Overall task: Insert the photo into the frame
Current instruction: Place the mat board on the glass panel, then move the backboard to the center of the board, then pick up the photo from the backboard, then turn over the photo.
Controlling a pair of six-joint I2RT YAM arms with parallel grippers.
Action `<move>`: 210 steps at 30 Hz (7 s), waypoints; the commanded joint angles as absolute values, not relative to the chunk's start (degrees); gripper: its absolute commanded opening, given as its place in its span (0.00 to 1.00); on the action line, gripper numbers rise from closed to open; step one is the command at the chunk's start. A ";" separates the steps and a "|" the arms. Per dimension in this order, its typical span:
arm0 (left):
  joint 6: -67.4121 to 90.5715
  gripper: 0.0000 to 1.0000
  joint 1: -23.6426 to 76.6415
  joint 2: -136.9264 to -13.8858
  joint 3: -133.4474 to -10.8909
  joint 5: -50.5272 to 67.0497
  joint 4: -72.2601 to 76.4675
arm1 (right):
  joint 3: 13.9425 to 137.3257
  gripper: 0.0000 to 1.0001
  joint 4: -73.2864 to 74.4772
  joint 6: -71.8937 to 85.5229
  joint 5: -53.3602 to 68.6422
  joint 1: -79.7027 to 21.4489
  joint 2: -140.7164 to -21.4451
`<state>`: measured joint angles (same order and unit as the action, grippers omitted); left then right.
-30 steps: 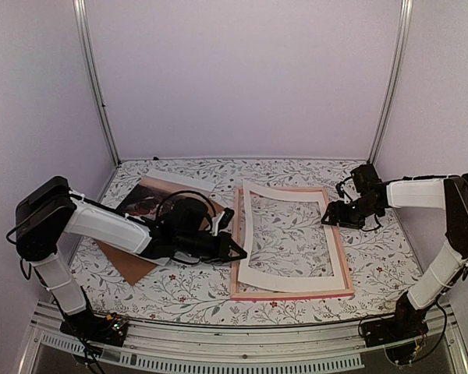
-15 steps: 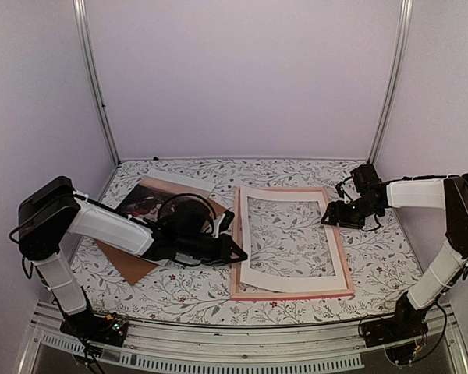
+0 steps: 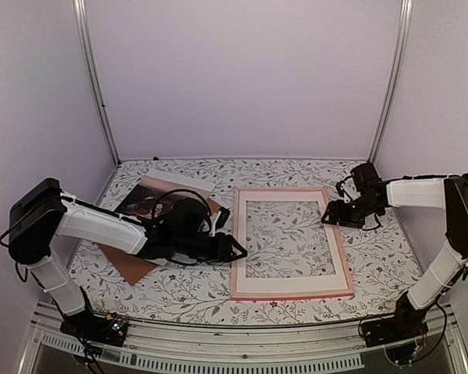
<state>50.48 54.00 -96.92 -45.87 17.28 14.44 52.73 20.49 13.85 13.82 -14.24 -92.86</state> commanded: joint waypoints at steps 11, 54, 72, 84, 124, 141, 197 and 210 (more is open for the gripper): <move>38.06 0.65 49.32 -85.95 -48.54 2.40 -5.13 | 55.11 0.75 22.34 12.43 11.07 -17.26 -87.42; 26.44 0.94 -10.85 -111.27 -68.68 9.28 -10.32 | 87.48 0.74 7.23 24.90 20.22 -63.06 -126.34; 31.43 0.77 -6.71 -100.61 -44.69 14.29 3.31 | 88.16 0.75 11.56 26.60 16.02 -61.81 -126.47; 39.72 0.61 2.72 -75.24 -19.71 16.44 9.97 | 82.75 0.75 12.89 30.60 14.74 -56.71 -125.93; 33.97 0.58 0.37 -82.85 -23.39 17.14 13.64 | 79.83 0.64 10.91 31.22 16.84 -55.02 -125.27; 39.47 0.41 -3.86 -79.62 -19.03 29.70 23.05 | 80.22 0.63 11.66 30.96 16.60 -55.02 -126.17; 11.41 0.00 10.32 -67.78 -81.91 2.05 -54.01 | 89.29 0.76 30.94 21.17 0.34 -51.75 -106.87; 15.15 0.00 25.63 -75.08 -85.01 -3.91 -55.92 | 87.67 0.76 28.43 22.97 7.61 -47.01 -103.85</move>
<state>13.58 22.13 -73.89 -82.76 -3.75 -56.27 88.40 30.52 21.69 3.14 -48.27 -106.48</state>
